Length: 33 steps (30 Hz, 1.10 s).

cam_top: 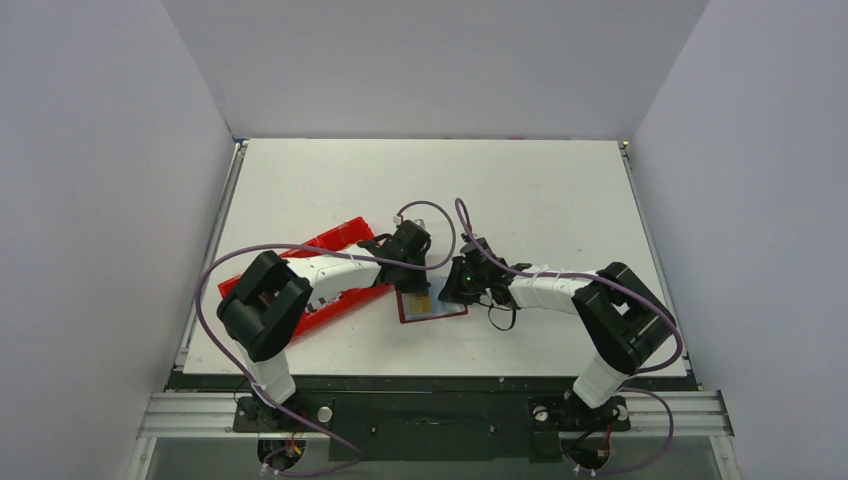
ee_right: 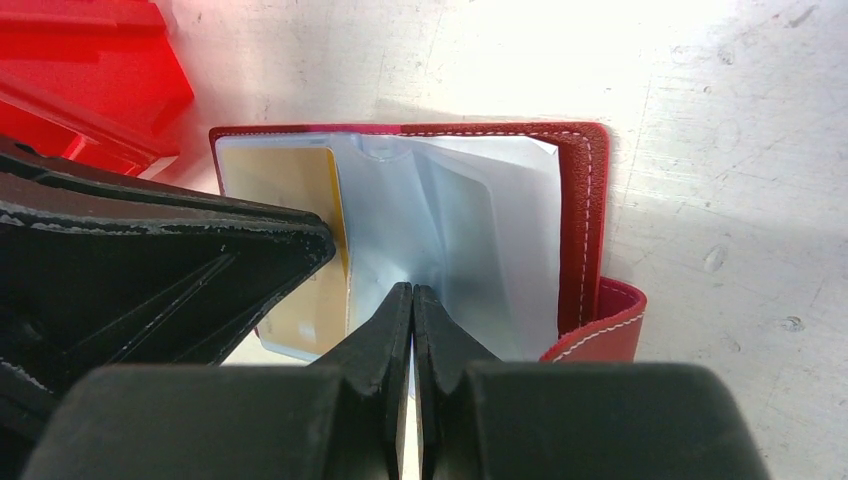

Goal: Take the credit cards out of the card holder
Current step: Open the card holder at the center of the board, then remove the credit card from the card holder.

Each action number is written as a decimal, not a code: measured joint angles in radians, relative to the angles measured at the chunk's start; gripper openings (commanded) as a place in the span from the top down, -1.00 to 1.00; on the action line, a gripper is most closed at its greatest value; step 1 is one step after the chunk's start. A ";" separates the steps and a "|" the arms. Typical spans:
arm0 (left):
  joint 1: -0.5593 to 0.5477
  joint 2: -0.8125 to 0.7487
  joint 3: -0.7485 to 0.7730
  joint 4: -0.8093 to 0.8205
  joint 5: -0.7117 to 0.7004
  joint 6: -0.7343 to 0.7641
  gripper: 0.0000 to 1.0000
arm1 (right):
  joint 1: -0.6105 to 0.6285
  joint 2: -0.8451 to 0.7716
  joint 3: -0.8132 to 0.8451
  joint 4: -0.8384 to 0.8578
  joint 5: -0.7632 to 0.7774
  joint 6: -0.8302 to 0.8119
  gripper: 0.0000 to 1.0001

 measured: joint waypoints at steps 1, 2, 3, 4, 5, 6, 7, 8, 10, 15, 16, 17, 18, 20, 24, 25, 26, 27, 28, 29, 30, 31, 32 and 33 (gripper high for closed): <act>0.000 0.000 0.000 0.000 0.000 0.000 1.00 | -0.001 0.000 -0.002 0.003 0.000 0.002 1.00; 0.000 0.000 0.000 0.000 0.000 0.000 0.99 | -0.003 0.000 -0.003 0.005 0.000 0.005 1.00; 0.000 -0.002 0.000 -0.002 0.000 0.000 0.99 | -0.004 0.000 -0.004 0.008 0.000 0.006 1.00; 0.000 -0.003 0.000 -0.006 -0.001 0.000 0.99 | -0.005 0.000 -0.005 0.010 0.000 0.007 1.00; 0.000 -0.006 0.000 -0.010 -0.003 0.000 0.99 | -0.006 0.000 -0.006 0.012 0.000 0.008 1.00; 0.000 -0.008 0.000 -0.014 -0.005 0.000 0.99 | -0.006 0.000 -0.008 0.015 0.000 0.010 1.00; 0.000 -0.011 0.000 -0.018 -0.008 0.000 0.99 | -0.006 0.000 -0.010 0.018 0.000 0.011 1.00; 0.000 -0.014 0.000 -0.020 -0.008 0.000 0.99 | -0.006 0.000 -0.013 0.024 0.000 0.013 1.00; 0.000 -0.016 0.000 -0.020 -0.008 0.003 0.99 | -0.008 0.000 -0.019 0.036 -0.002 0.018 1.00; -0.001 -0.010 0.001 -0.021 -0.002 0.008 0.97 | -0.012 0.000 -0.031 0.061 -0.011 0.024 1.00; -0.002 -0.006 0.004 -0.022 0.000 0.008 0.98 | -0.012 -0.002 -0.033 0.064 -0.011 0.024 1.00; -0.002 0.002 0.011 -0.022 0.002 0.008 0.98 | -0.012 -0.002 -0.035 0.067 -0.011 0.024 1.00; -0.003 0.010 0.019 -0.021 0.004 0.008 0.98 | -0.013 -0.002 -0.036 0.069 -0.012 0.025 1.00; -0.006 0.020 0.031 -0.021 0.005 0.008 0.97 | -0.013 -0.004 -0.039 0.071 -0.013 0.024 1.00; -0.013 0.034 0.047 -0.021 0.005 0.008 0.97 | -0.013 -0.006 -0.042 0.076 -0.015 0.024 1.00; -0.015 0.036 0.050 -0.021 0.007 0.009 0.98 | -0.014 -0.006 -0.043 0.077 -0.017 0.023 1.00; -0.016 0.036 0.051 -0.021 0.011 0.010 0.98 | -0.016 -0.006 -0.043 0.077 -0.019 0.023 1.00; -0.018 0.036 0.051 -0.021 0.015 0.010 0.98 | -0.017 -0.007 -0.043 0.077 -0.021 0.023 1.00; -0.019 0.036 0.051 -0.021 0.019 0.011 0.98 | -0.018 -0.008 -0.043 0.076 -0.021 0.022 1.00; -0.020 0.036 0.051 -0.021 0.024 0.011 0.98 | -0.018 -0.011 -0.043 0.074 -0.021 0.021 1.00; -0.021 0.036 0.051 -0.021 0.028 0.011 0.98 | -0.019 -0.015 -0.043 0.069 -0.021 0.021 1.00; -0.021 0.036 0.051 -0.021 0.031 0.011 0.98 | -0.019 -0.022 -0.043 0.063 -0.020 0.019 1.00; -0.022 0.036 0.051 -0.021 0.034 0.011 0.97 | -0.019 -0.028 -0.043 0.057 -0.020 0.017 1.00; -0.022 0.036 0.051 -0.020 0.038 0.011 0.97 | -0.019 -0.038 -0.043 0.049 -0.018 0.013 0.98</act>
